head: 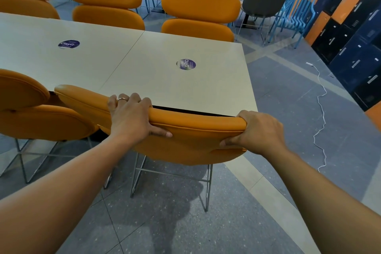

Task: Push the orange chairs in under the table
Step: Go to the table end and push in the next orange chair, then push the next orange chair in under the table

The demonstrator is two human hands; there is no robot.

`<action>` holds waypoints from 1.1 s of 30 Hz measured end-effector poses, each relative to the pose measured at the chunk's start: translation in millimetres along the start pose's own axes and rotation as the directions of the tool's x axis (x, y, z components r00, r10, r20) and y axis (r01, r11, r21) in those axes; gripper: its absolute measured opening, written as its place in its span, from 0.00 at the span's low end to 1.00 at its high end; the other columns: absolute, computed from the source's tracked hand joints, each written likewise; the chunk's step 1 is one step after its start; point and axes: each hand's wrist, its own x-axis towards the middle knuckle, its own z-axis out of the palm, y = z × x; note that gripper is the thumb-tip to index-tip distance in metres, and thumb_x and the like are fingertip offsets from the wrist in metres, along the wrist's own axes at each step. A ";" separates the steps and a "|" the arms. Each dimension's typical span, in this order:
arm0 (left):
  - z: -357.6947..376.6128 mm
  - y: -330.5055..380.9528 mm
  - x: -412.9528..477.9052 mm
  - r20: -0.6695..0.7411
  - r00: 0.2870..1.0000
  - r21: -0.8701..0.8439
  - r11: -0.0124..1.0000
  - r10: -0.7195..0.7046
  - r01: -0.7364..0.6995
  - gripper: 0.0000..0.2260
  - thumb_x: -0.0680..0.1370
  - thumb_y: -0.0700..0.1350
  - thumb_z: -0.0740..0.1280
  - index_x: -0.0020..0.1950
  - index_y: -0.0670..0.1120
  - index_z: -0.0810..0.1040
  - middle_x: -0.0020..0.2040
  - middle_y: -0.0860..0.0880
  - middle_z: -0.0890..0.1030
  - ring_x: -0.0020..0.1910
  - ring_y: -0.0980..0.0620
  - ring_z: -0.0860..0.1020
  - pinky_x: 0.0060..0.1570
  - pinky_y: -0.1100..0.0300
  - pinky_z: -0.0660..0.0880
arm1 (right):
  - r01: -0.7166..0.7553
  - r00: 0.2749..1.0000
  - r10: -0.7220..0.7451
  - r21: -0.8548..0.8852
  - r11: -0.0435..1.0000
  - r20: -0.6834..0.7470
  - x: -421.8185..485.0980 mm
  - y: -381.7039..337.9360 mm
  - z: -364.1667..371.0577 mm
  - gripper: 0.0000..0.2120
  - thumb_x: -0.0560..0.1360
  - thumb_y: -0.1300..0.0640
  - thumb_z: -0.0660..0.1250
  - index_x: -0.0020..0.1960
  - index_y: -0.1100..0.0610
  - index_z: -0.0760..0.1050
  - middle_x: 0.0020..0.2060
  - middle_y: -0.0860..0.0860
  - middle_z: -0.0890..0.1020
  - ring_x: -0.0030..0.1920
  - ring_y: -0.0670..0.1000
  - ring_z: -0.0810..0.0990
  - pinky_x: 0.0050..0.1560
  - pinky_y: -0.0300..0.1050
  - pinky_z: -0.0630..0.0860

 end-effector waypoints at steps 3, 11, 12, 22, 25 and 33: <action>0.1 0.5 -6.2 0.004 1.000 -0.086 0.996 0.000 0.000 0.46 0.54 0.82 0.54 0.62 0.53 0.72 0.62 0.45 0.74 0.67 0.39 0.68 0.71 0.38 0.49 | 0.012 1.000 -0.012 0.003 1.000 -0.009 -0.9 0.1 0.0 0.35 0.58 0.22 0.70 0.56 0.43 0.76 0.47 0.44 0.82 0.46 0.49 0.79 0.45 0.47 0.78; -7.1 -8.7 -36.7 -0.059 0.997 -0.320 0.945 0.044 -0.060 0.32 0.71 0.64 0.69 0.71 0.56 0.67 0.71 0.51 0.69 0.75 0.46 0.59 0.74 0.40 0.44 | 0.037 0.998 -0.037 -0.001 0.999 -0.044 -4.1 -1.4 2.1 0.36 0.59 0.22 0.70 0.58 0.45 0.76 0.49 0.47 0.83 0.47 0.51 0.79 0.47 0.51 0.79; -9.1 -11.1 -41.5 -0.072 0.997 -0.360 0.932 0.028 -0.052 0.30 0.72 0.62 0.69 0.72 0.56 0.67 0.72 0.52 0.68 0.76 0.47 0.58 0.75 0.40 0.44 | 0.036 0.998 -0.036 0.001 0.999 -0.054 -5.1 -1.0 3.1 0.37 0.59 0.22 0.70 0.58 0.45 0.76 0.50 0.48 0.83 0.48 0.52 0.79 0.48 0.52 0.79; -29.8 -63.1 -85.6 -0.150 0.987 -0.537 0.842 -0.048 -0.041 0.20 0.75 0.52 0.71 0.66 0.51 0.77 0.65 0.52 0.78 0.64 0.54 0.74 0.62 0.61 0.68 | 0.156 0.987 -0.153 0.077 0.985 -0.043 -22.9 -59.0 -8.8 0.31 0.73 0.33 0.68 0.71 0.46 0.71 0.64 0.50 0.79 0.62 0.56 0.76 0.66 0.64 0.69; -32.3 -91.0 -100.2 -0.119 0.990 -0.562 0.827 -0.078 -0.003 0.20 0.75 0.52 0.71 0.66 0.51 0.77 0.64 0.51 0.78 0.63 0.53 0.75 0.60 0.59 0.71 | 0.244 0.969 -0.238 0.123 0.962 -0.062 -31.7 -103.8 -11.2 0.27 0.75 0.36 0.67 0.70 0.45 0.71 0.65 0.48 0.78 0.63 0.53 0.75 0.66 0.61 0.70; -33.5 -210.3 -150.7 -0.103 0.988 -0.559 0.829 -0.114 0.038 0.17 0.75 0.51 0.71 0.63 0.51 0.78 0.60 0.51 0.80 0.56 0.58 0.74 0.55 0.61 0.70 | 0.382 0.923 -0.384 0.212 0.899 -0.036 -69.6 -248.6 9.7 0.25 0.77 0.41 0.69 0.71 0.46 0.72 0.67 0.47 0.76 0.67 0.50 0.73 0.67 0.50 0.70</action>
